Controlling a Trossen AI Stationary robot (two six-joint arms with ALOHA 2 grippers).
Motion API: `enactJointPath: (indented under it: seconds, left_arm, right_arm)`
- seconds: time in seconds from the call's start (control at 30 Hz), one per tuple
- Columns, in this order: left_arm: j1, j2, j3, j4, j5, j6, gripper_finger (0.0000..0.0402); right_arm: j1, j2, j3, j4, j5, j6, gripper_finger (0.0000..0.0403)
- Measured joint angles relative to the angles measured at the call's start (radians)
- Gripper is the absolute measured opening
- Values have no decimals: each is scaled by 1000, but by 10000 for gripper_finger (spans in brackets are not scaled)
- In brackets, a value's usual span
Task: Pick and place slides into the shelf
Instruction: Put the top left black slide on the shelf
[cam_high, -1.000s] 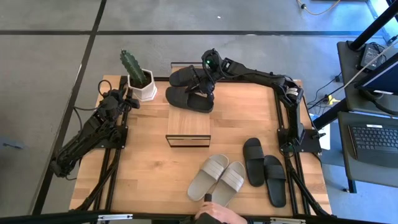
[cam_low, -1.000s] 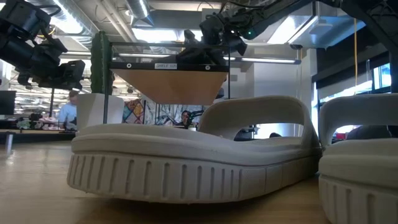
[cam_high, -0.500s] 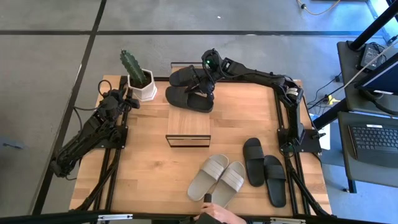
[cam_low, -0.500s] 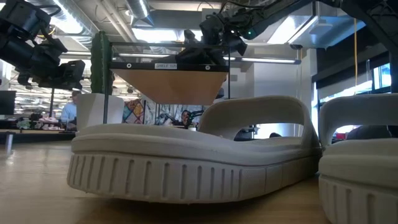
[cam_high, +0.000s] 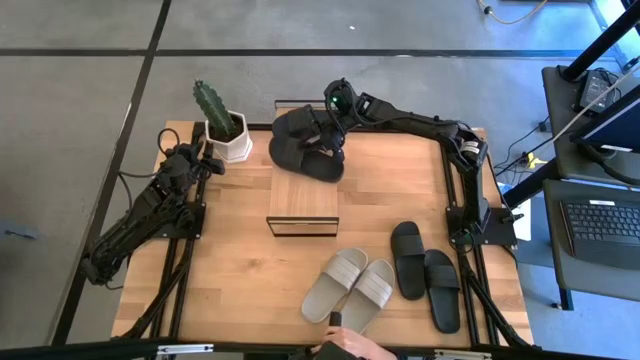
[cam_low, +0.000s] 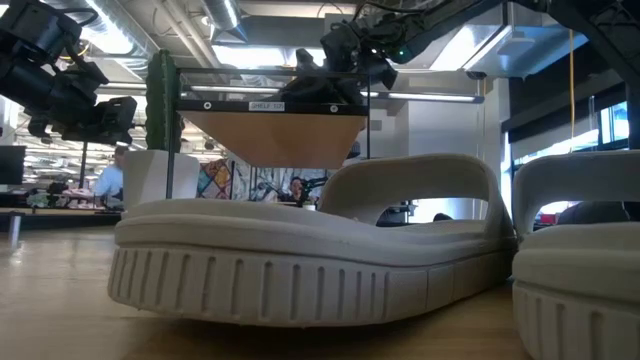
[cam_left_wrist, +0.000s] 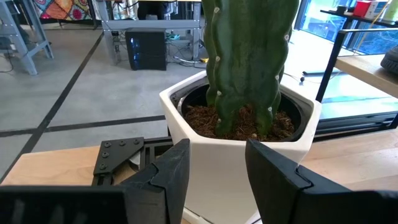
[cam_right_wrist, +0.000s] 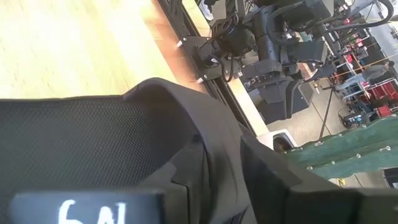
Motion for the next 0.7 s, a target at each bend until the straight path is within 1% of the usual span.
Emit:
enactJointPath:
  seconds: [0.23, 0.47, 0.53, 0.63, 0.7]
  left_arm:
    - [0, 0, 0, 0, 0, 0, 147]
    - [0, 0, 0, 0, 0, 0, 147]
    - [0, 0, 0, 0, 0, 0, 147]
    - [0, 0, 0, 0, 0, 0, 147]
    - [0, 0, 0, 0, 0, 0, 147]
  right_arm:
    - [2, 0, 0, -4, 0, 6, 107]
    - [3, 0, 0, -17, 2, 135, 107]
    - [4, 0, 0, -16, 31, 156, 107]
    - [10, 0, 0, -16, 106, 157, 107]
    - [14, 0, 0, -17, 130, 158, 107]
